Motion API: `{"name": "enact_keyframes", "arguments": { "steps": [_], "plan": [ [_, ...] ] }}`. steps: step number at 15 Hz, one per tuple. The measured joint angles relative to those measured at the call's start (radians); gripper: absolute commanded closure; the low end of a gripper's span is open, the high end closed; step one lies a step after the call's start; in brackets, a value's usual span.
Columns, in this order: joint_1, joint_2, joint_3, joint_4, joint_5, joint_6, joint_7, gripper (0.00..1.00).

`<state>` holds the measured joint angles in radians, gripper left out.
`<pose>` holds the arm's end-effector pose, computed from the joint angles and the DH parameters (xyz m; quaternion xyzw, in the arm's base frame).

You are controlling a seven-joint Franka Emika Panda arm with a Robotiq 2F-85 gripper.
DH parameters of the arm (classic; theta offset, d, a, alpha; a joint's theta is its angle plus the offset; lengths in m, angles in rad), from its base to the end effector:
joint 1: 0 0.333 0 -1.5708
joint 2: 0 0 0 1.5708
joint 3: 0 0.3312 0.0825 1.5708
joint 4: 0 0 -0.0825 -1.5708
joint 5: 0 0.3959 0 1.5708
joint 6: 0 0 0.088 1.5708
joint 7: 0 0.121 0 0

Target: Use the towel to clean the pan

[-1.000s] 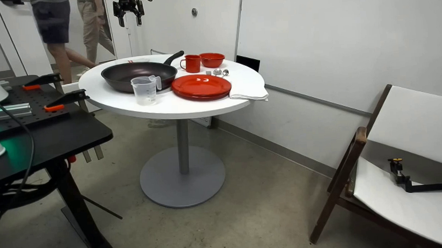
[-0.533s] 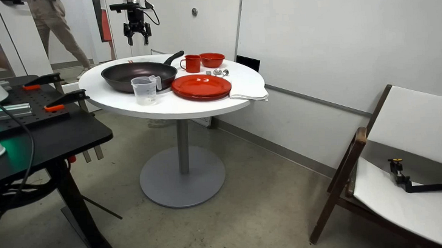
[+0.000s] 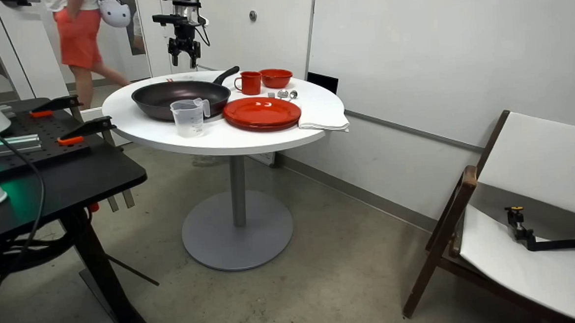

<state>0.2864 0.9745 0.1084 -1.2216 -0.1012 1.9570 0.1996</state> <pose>0.6997 0.2624 0.1499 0.9878 0.1029 -0.1123 0.0313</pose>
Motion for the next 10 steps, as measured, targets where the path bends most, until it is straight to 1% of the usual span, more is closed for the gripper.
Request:
{"name": "enact_keyframes", "arguments": {
  "steps": [4,10],
  "plan": [
    [0.007,0.029,0.000,0.026,0.046,0.001,0.044,0.00],
    [0.010,0.078,-0.001,0.033,0.058,0.001,0.070,0.00]
  ]
}}
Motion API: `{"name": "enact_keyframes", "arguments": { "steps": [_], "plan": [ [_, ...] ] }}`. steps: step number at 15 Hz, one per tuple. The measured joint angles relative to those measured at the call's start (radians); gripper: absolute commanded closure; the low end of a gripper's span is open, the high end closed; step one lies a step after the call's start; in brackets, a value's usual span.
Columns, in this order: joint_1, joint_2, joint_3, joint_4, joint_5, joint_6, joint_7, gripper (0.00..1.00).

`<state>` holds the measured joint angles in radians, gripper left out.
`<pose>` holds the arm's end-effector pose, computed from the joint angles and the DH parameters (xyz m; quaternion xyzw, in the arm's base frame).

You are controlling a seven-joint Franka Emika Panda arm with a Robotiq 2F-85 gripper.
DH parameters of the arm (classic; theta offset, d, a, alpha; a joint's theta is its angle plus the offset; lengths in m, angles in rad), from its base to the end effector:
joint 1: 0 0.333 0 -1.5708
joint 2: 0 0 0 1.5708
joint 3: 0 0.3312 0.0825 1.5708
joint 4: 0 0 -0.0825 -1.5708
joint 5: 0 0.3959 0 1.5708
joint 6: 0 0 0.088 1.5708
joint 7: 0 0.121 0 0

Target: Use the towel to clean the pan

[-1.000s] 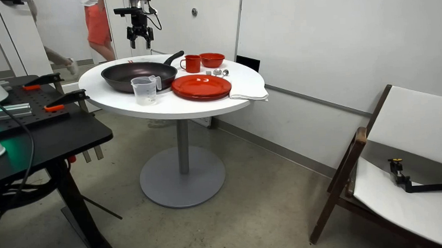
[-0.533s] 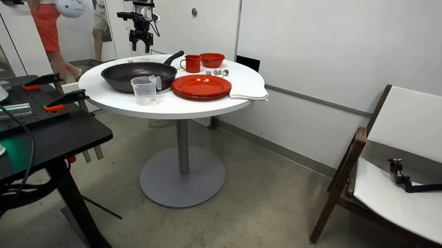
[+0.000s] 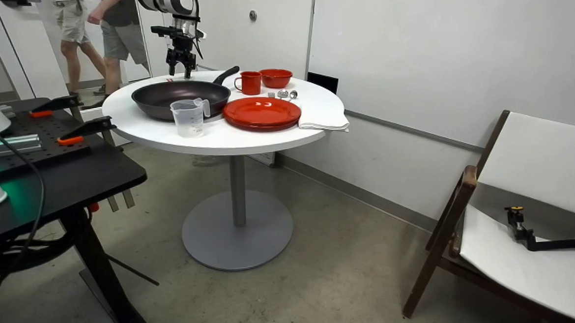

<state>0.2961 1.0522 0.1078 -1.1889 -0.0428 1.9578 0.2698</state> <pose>0.6903 0.2708 0.1060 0.9882 0.0568 -0.1411 0.0159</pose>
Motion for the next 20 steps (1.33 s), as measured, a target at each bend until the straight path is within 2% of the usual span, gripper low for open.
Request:
{"name": "enact_keyframes", "arguments": {
  "steps": [9,10,12,20],
  "plan": [
    [0.000,0.053,-0.015,0.003,0.001,0.001,0.001,0.00],
    [0.000,0.056,-0.016,0.004,0.001,0.001,0.002,0.25],
    [0.000,0.058,-0.017,0.005,0.001,0.001,0.001,0.34],
    [0.007,0.059,-0.017,0.032,0.001,-0.013,0.001,0.94]
  ]
}}
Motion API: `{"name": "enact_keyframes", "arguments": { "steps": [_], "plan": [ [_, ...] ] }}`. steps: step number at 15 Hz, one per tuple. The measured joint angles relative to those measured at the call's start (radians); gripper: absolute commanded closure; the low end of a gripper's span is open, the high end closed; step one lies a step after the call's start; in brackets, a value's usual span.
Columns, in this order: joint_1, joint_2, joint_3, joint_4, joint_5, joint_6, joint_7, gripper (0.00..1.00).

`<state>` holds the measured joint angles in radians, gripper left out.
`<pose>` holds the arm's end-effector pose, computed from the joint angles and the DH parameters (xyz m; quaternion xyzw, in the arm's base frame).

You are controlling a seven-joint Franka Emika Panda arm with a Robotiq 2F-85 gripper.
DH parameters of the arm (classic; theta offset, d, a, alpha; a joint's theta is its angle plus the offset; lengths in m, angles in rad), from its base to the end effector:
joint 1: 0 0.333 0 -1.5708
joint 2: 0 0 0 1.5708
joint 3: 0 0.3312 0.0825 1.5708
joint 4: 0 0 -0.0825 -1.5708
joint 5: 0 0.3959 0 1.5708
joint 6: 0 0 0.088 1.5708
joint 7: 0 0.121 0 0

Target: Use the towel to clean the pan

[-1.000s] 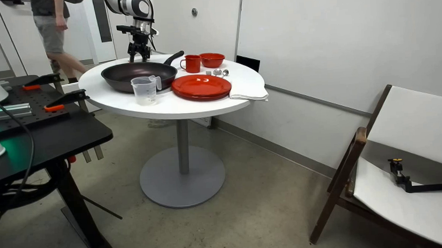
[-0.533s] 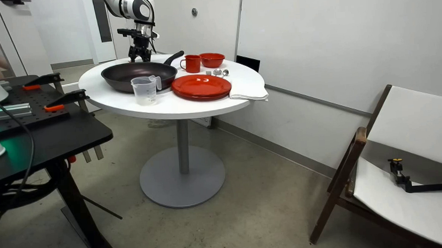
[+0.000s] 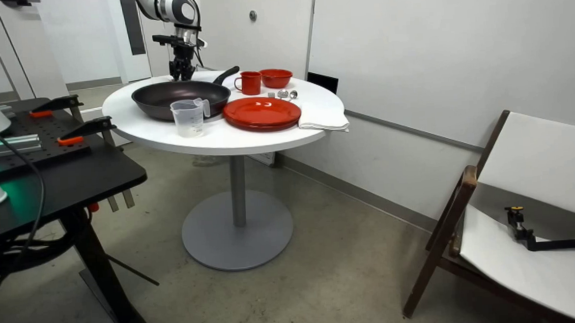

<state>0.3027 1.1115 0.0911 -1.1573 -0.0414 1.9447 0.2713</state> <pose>0.6863 0.2642 0.0738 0.9855 0.0525 -0.1592 0.0269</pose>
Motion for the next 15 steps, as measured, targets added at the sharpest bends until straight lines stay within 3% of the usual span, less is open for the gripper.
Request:
{"name": "enact_keyframes", "arguments": {
  "steps": [3,4,15],
  "plan": [
    [0.000,0.000,0.000,0.009,0.000,-0.012,0.000,0.98],
    [0.000,0.000,0.000,0.011,0.000,-0.015,0.000,0.95],
    [-0.001,-0.038,0.000,0.022,-0.003,-0.023,0.000,0.95]
  ]
}}
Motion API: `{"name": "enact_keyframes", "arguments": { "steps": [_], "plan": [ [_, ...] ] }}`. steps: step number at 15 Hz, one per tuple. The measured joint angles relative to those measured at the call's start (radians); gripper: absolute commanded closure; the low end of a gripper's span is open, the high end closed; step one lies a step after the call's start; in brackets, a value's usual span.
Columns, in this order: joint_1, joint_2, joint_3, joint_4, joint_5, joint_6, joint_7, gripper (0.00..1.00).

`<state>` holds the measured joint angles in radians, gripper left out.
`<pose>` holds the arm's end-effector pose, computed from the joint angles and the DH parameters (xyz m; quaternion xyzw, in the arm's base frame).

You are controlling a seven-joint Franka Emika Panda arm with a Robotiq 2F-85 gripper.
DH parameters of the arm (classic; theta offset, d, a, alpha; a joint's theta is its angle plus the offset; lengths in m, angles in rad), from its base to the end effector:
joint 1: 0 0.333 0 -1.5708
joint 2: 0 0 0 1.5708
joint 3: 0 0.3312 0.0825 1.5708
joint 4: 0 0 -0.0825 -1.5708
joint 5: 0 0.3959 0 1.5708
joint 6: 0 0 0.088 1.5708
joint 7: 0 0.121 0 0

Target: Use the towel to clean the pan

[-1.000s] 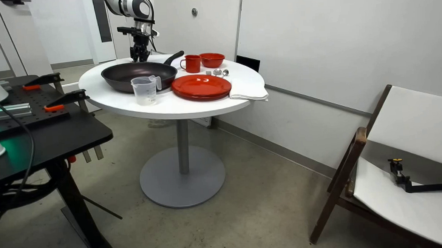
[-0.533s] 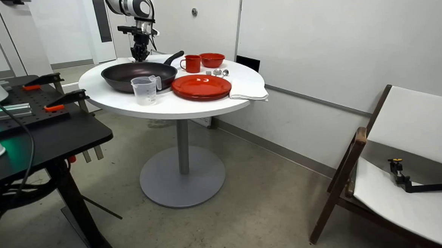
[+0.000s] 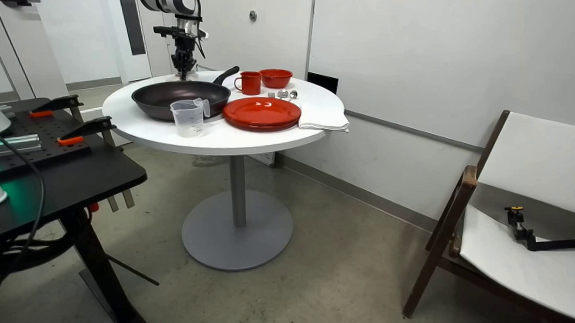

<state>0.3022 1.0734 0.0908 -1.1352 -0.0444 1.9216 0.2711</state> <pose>0.6992 0.2668 0.1099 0.9883 0.0530 -0.1410 0.0240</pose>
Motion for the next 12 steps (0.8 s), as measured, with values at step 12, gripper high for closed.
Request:
{"name": "enact_keyframes", "arguments": {
  "steps": [12],
  "plan": [
    [-0.018,-0.464,-0.017,-0.245,-0.021,-0.055,-0.001,0.95]
  ]
}}
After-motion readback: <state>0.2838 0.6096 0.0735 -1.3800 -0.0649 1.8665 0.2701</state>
